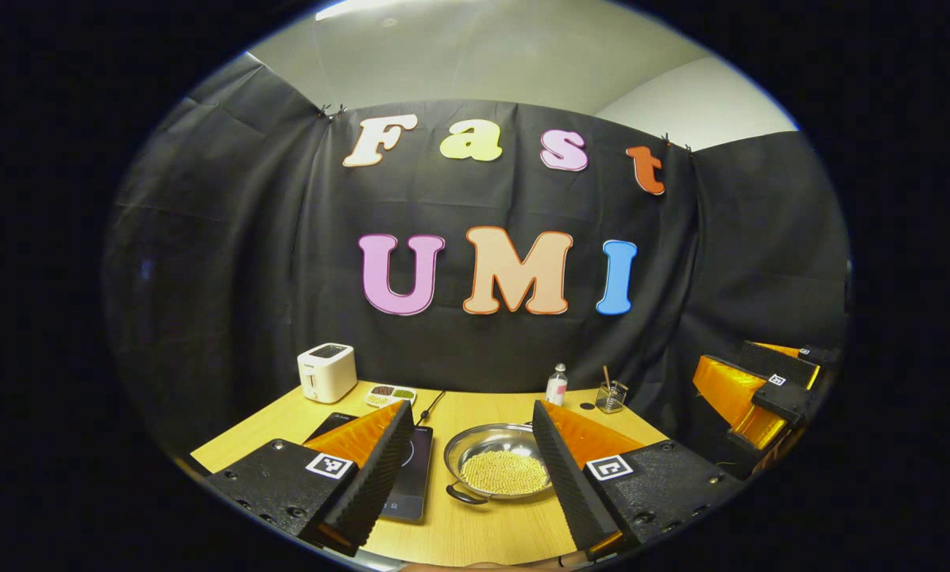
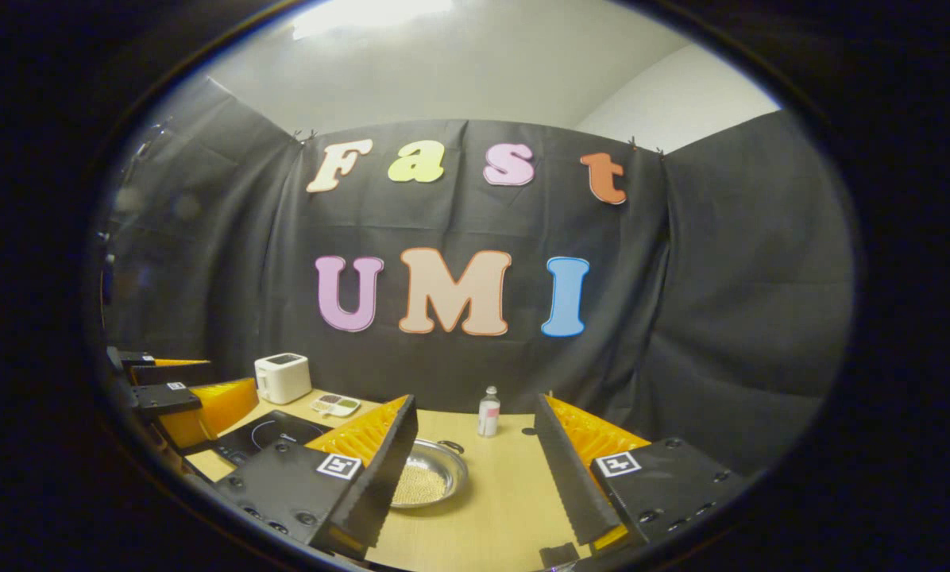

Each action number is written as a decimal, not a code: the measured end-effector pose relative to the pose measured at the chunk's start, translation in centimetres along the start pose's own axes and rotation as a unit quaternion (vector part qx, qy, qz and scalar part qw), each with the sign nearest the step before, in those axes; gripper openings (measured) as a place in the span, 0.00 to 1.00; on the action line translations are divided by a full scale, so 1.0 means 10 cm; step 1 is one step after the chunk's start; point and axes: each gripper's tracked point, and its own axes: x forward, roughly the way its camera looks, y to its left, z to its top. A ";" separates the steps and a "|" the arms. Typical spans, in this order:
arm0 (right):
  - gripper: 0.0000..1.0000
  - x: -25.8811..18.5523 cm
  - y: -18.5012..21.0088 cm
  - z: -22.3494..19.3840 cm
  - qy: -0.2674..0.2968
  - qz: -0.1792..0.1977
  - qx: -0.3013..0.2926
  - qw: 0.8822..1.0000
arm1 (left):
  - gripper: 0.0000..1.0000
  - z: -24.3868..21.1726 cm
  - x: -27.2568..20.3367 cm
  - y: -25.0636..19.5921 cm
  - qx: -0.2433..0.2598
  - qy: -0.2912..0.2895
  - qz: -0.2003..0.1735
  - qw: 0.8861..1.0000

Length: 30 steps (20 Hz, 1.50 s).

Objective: First push the handle of the pot to place it horizontally, then grasp the pot with both hands and set it on the induction cooktop.

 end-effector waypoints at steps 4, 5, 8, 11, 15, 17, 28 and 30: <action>0.88 0.16 0.19 -0.36 0.036 0.021 0.001 0.999 | 0.92 -0.24 0.14 0.14 -0.007 0.019 0.007 1.000; 0.88 0.21 0.23 -0.43 0.044 0.023 -0.002 0.999 | 0.92 -0.30 0.18 0.19 -0.008 0.023 0.009 1.000; 0.88 0.29 0.41 -0.63 0.056 0.038 0.003 0.998 | 0.92 -0.55 0.26 0.30 -0.018 0.037 0.005 0.999; 0.89 0.32 0.67 -0.77 0.051 0.066 0.017 0.996 | 0.92 -0.73 0.29 0.51 -0.026 0.034 0.014 0.999; 0.69 0.36 0.93 -1.13 0.049 0.083 0.006 0.995 | 0.93 -1.10 0.30 0.71 -0.017 0.045 0.026 0.999; 0.63 0.35 0.98 -1.27 0.045 0.080 -0.001 0.996 | 0.92 -1.28 0.29 0.75 -0.015 0.050 0.024 0.998; 0.18 0.54 1.61 -2.23 0.088 0.124 -0.011 0.988 | 0.93 -1.62 0.43 0.96 -0.035 0.061 0.018 0.997; 0.09 0.61 1.62 -2.44 0.102 0.126 -0.026 0.986 | 0.93 -1.65 0.47 0.99 -0.038 0.057 0.018 0.997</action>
